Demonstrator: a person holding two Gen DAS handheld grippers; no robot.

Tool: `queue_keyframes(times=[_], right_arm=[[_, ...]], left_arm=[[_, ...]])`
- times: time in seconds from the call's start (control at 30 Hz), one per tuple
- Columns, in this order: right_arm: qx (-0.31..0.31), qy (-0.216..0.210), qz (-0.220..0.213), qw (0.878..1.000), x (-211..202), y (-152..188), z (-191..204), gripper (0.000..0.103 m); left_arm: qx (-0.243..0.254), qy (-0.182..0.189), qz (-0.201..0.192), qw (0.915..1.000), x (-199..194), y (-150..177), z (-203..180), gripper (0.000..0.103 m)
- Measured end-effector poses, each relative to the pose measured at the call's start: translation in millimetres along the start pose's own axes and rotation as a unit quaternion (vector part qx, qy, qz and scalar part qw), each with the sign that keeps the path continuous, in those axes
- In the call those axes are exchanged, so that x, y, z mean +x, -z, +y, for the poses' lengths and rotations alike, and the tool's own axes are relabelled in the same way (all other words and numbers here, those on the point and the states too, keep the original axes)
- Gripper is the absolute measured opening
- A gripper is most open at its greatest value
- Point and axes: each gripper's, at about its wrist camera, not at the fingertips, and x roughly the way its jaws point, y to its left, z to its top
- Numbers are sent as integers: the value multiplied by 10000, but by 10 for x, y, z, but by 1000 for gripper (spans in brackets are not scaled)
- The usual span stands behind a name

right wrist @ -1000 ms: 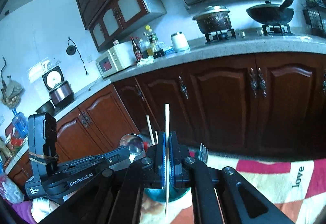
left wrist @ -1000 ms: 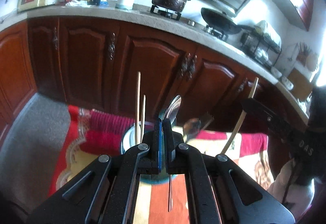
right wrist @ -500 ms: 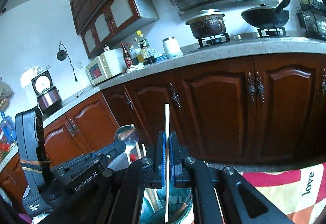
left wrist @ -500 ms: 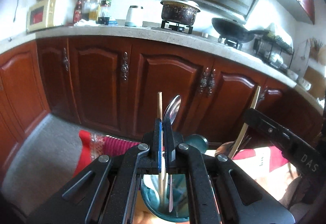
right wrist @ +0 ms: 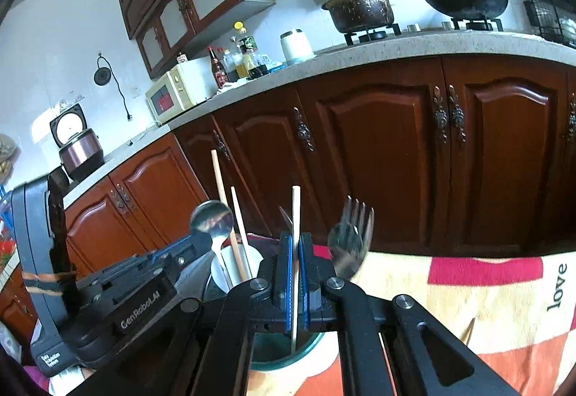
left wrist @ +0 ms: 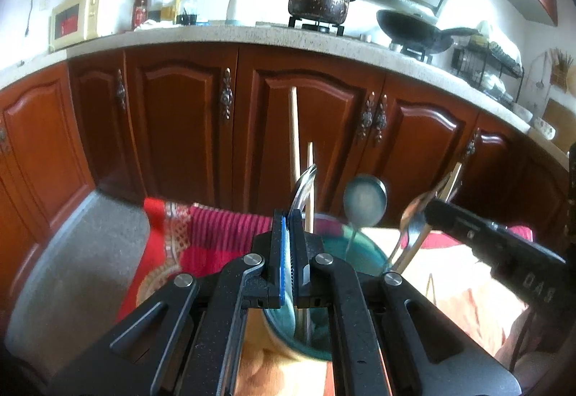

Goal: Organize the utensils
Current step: 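Drop the spoon into the holder with the left tool while the right tool drops the chopstick, then move both tools back to the table, left tool grasping the last wooden chopstick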

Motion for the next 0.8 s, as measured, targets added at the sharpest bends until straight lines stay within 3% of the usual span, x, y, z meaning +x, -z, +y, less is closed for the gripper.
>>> queue_keyframes(times=[0.2, 0.5, 0.57, 0.63, 0.8], right_arm=[[271, 27, 241, 9993, 17, 5, -134, 3], [519, 95, 330, 9981, -113, 49, -279, 14], [538, 94, 342, 9979, -149, 68, -283, 20], [544, 77, 363, 9978, -177, 78, -278, 20], [444, 67, 468, 9979, -276, 102, -232, 20]], left_arm=[[-71, -33, 213, 9997, 12, 128, 10, 1], [-162, -11, 343, 9993, -55, 149, 8, 1], [-163, -17, 361, 9992, -70, 147, 10, 7], [-165, -22, 340, 9993, -107, 140, 2, 24], [-147, -6, 275, 9995, -233, 125, -35, 31]])
